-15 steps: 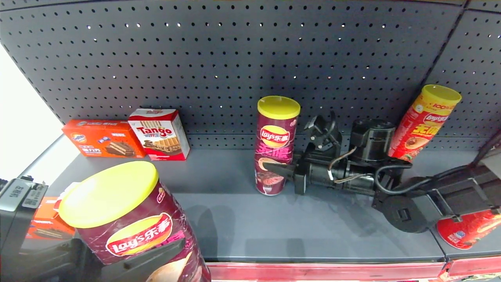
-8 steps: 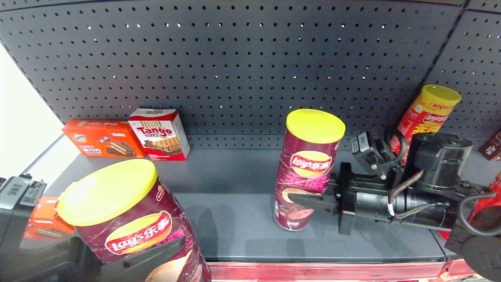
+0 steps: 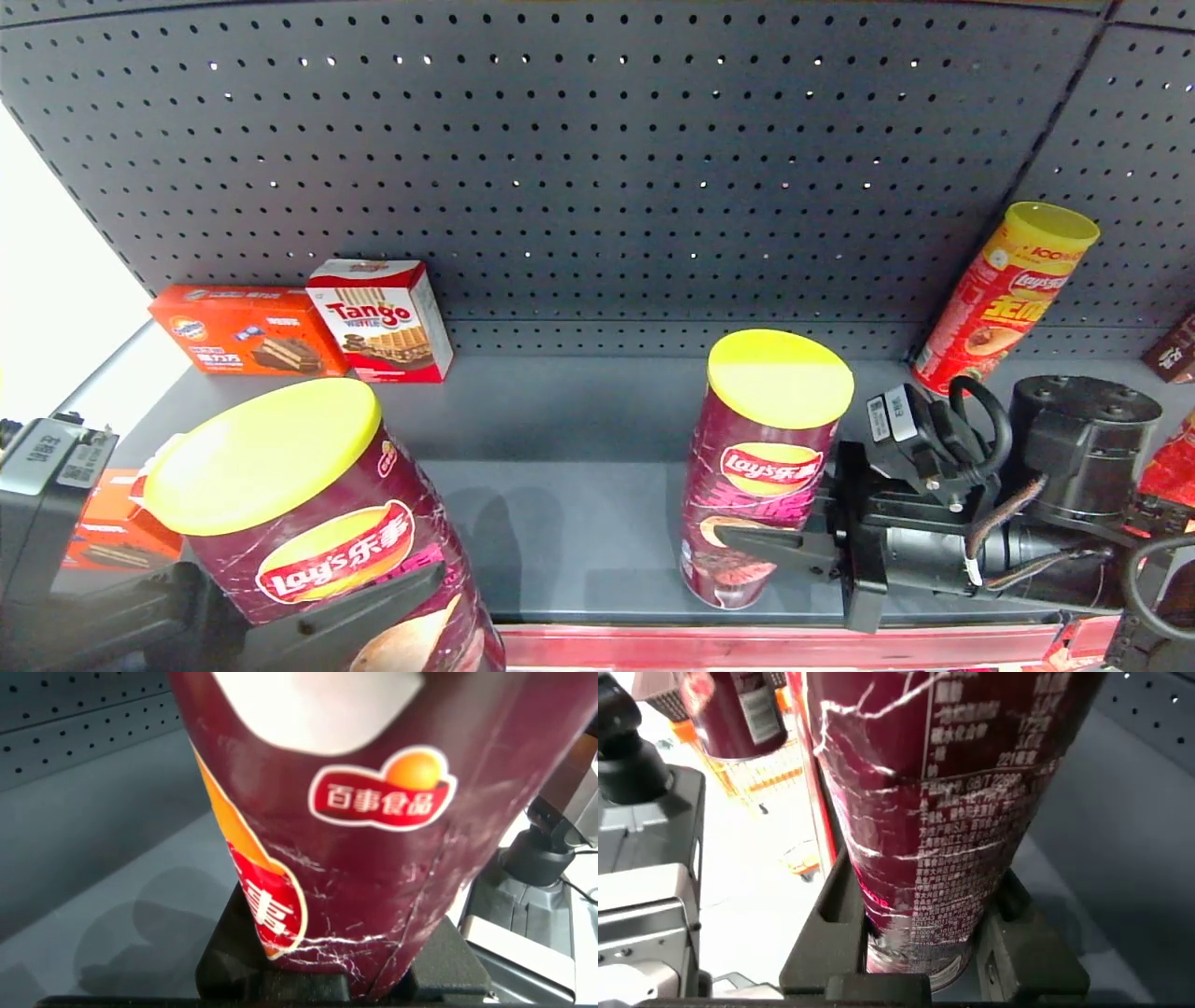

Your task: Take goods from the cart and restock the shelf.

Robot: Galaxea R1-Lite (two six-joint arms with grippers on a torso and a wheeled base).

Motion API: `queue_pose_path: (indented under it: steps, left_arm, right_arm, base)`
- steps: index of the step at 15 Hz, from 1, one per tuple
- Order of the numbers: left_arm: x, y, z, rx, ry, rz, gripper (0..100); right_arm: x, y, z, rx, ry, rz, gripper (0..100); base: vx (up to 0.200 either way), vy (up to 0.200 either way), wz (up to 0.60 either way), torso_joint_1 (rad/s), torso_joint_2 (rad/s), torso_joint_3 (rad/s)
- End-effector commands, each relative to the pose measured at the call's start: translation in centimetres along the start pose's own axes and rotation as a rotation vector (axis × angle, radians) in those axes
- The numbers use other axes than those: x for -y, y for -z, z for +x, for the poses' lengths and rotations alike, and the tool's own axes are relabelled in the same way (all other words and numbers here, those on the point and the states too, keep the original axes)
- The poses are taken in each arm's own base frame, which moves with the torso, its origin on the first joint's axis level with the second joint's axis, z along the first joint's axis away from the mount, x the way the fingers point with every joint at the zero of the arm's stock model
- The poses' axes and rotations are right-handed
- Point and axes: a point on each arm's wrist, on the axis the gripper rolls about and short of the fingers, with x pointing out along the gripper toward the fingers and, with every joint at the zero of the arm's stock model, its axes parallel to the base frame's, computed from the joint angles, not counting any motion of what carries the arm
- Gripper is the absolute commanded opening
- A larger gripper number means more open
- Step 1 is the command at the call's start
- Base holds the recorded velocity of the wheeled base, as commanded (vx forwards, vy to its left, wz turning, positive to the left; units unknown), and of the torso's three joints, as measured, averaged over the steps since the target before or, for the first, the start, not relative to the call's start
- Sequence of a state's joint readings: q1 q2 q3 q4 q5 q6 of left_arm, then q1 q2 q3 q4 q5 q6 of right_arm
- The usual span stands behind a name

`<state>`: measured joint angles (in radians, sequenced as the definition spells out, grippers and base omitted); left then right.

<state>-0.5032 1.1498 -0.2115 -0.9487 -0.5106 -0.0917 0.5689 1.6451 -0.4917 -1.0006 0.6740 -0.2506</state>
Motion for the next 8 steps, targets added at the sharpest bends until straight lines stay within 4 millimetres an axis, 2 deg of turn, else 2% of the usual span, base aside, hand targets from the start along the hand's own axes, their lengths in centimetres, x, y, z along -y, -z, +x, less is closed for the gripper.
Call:
queue_pose_path:
  steps: [1,6,8]
  left_arm:
    - [-0.1,0.1,0.1,-0.004,0.0,-0.002,0]
    - [0.0,0.2,0.0,-0.008,-0.001,-0.005,0]
    - [-0.1,0.2,0.0,-0.007,-0.007,-0.005,0]
  right_arm:
    - [0.4,0.8,0.6,-0.017,-0.002,0.013,0]
    - [1.8,1.3,2.7,-0.017,-0.007,0.014,0]
    - [1.8,1.4,2.8,-0.01,-0.012,0.007,0]
  base:
    - [0.0,0.0,0.0,0.0,0.0,0.0]
    - [0.0,0.0,0.0,0.0,0.0,0.0]
    - [0.0,0.0,0.0,0.0,0.0,0.0]
